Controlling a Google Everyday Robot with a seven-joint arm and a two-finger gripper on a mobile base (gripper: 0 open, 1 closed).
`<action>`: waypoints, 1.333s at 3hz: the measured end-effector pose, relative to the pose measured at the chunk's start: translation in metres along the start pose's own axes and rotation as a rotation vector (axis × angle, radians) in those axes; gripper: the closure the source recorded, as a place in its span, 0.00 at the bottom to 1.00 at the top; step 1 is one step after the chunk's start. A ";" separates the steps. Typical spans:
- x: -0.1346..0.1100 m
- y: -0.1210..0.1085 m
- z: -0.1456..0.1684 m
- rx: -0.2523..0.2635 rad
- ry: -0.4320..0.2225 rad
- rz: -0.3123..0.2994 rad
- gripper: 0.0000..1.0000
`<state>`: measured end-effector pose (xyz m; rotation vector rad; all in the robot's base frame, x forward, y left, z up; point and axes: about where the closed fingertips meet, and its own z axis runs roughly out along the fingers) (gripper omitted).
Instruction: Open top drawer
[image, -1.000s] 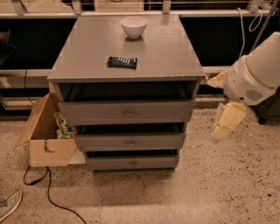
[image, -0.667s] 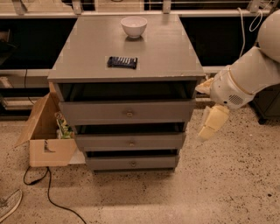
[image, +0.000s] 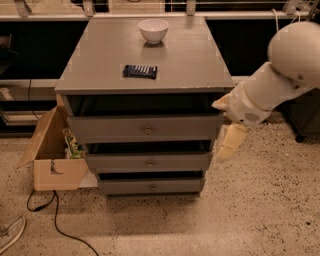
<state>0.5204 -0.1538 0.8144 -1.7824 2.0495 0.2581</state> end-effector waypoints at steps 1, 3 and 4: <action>-0.002 -0.028 0.048 0.003 0.023 -0.107 0.00; -0.015 -0.084 0.120 0.029 0.024 -0.250 0.00; -0.024 -0.108 0.149 0.030 0.018 -0.279 0.00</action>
Offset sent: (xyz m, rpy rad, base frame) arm 0.1199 0.0478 -0.1016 -0.1053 -0.1634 0.2344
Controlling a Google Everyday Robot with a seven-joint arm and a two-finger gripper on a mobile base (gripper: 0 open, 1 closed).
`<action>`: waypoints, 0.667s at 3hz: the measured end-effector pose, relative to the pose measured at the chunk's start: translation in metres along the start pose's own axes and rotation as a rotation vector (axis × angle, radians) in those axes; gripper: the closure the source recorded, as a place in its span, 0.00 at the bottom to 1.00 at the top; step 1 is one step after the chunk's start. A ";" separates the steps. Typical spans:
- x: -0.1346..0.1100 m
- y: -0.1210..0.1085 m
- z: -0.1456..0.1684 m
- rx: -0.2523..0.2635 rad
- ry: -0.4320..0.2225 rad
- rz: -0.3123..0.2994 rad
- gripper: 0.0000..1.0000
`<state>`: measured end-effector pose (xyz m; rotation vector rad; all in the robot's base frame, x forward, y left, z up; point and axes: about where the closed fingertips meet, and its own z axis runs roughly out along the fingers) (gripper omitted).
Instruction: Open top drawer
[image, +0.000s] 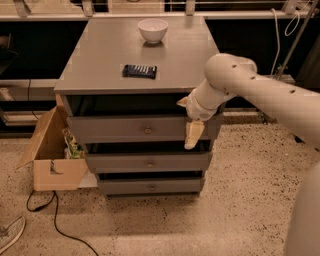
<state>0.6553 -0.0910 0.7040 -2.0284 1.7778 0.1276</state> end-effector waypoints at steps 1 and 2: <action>0.003 -0.020 0.028 -0.003 0.005 -0.004 0.00; 0.013 -0.031 0.054 0.006 0.044 0.015 0.00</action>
Offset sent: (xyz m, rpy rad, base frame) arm 0.0582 0.0098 -0.0618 -0.0585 -0.0050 -0.0529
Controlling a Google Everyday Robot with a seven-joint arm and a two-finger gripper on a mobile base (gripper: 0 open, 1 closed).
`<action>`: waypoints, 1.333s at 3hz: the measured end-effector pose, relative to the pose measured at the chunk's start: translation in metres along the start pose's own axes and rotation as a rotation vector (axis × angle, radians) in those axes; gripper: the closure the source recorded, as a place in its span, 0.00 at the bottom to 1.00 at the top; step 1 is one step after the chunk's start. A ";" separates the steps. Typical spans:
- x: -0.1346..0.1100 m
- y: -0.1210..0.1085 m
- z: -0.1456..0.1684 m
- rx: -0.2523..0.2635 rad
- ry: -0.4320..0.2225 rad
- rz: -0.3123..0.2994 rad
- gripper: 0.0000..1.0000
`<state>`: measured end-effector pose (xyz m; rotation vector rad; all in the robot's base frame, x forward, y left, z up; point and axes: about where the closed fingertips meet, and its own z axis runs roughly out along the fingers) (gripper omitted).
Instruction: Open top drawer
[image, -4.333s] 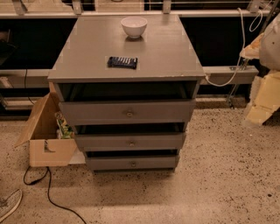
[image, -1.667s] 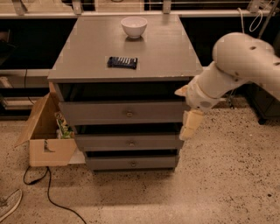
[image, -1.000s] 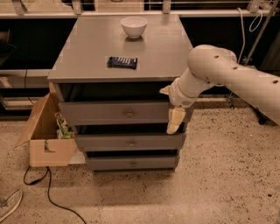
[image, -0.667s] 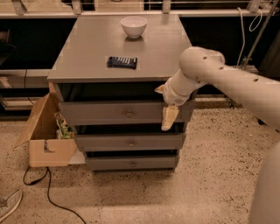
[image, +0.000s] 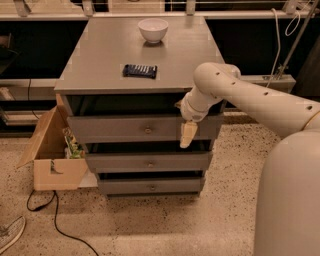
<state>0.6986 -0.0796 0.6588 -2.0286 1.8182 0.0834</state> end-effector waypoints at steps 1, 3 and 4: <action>0.005 -0.001 0.015 0.021 0.035 0.017 0.00; 0.010 0.017 0.021 0.013 0.053 0.025 0.38; 0.010 0.024 0.012 0.008 0.049 0.024 0.70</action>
Offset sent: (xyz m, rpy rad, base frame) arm -0.0041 0.0015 -0.0383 -0.0510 -0.0025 -0.0465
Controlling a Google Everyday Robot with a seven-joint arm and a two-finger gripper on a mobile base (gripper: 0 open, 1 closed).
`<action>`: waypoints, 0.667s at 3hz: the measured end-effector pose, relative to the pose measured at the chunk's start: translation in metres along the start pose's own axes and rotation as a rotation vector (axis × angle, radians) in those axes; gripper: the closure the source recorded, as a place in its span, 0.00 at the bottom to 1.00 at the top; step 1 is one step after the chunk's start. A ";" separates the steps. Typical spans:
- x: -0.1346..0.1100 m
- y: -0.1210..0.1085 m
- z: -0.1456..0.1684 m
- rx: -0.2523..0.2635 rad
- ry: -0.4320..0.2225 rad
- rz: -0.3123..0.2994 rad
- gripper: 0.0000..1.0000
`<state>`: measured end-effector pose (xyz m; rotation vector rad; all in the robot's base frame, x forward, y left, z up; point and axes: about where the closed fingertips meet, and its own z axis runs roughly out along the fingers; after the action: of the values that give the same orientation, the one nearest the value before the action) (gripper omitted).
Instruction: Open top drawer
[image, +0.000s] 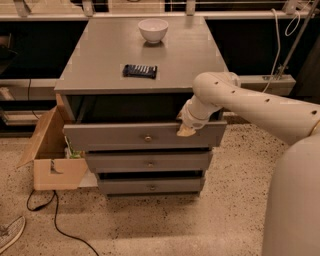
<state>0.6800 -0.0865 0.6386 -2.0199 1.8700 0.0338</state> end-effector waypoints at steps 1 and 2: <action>-0.002 -0.002 -0.006 0.000 0.000 0.000 0.93; -0.006 0.004 -0.013 -0.001 -0.018 -0.009 1.00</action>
Offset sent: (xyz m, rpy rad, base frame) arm -0.1757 -0.0368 0.0733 0.2692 0.1073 0.0531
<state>0.6723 -0.0845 0.6511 -2.0219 1.8511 0.0504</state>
